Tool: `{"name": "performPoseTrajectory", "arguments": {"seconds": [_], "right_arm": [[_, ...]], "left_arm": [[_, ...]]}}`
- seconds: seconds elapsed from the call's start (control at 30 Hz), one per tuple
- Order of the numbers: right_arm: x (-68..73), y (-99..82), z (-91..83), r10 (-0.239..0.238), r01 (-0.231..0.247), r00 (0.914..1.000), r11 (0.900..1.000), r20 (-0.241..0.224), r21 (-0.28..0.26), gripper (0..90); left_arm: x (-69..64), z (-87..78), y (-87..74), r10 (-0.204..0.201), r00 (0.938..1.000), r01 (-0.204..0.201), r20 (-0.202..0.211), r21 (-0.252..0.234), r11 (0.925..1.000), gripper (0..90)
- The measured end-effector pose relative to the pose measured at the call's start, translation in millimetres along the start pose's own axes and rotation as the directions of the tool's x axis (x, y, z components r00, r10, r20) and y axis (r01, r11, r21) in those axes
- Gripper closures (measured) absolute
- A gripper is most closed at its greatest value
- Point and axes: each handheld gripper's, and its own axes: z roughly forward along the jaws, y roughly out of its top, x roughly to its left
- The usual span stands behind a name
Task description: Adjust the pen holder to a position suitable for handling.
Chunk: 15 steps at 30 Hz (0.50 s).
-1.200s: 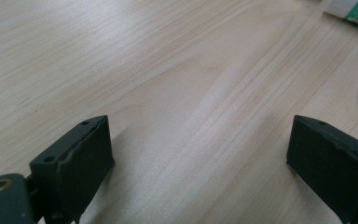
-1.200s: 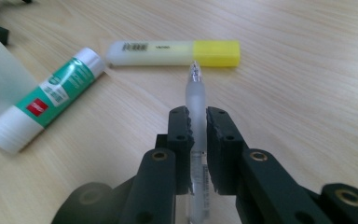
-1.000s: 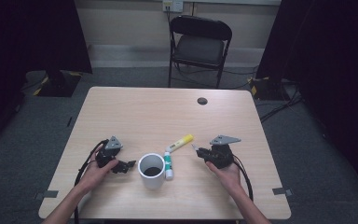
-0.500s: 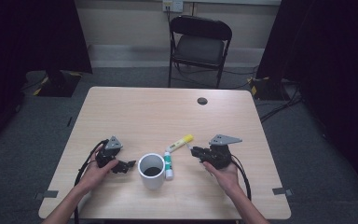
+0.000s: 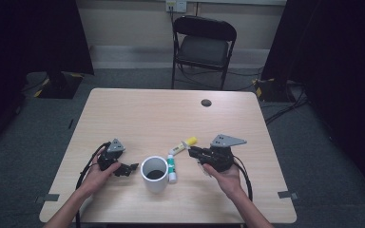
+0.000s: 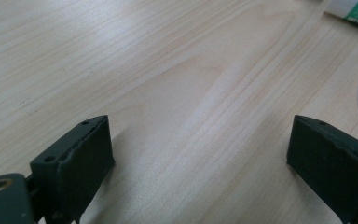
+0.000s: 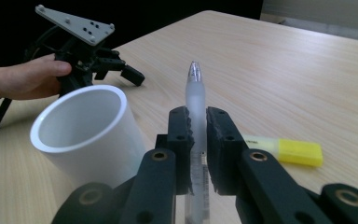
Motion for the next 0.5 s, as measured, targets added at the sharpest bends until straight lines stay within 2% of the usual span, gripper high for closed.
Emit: {"name": "performPoseTrajectory", "arguments": {"seconds": [0.27, 0.5], "right_arm": [[13.6, 19.0, 5.7, -0.028, 0.026, 0.9987, 0.9989, -0.043, -0.04, 80.6], [27.4, 38.0, 23.2, -0.05, 0.043, 0.9939, 0.9966, -0.098, -0.07, 80.6]], "left_arm": [[0.0, 0.0, 0.0, 0.0, 1.0, 0.0, 0.0, 0.0, 1.0, 6.3], [0.0, 0.0, 0.0, 0.0, 1.0, 0.0, 0.0, 0.0, 1.0, 6.3]]}}
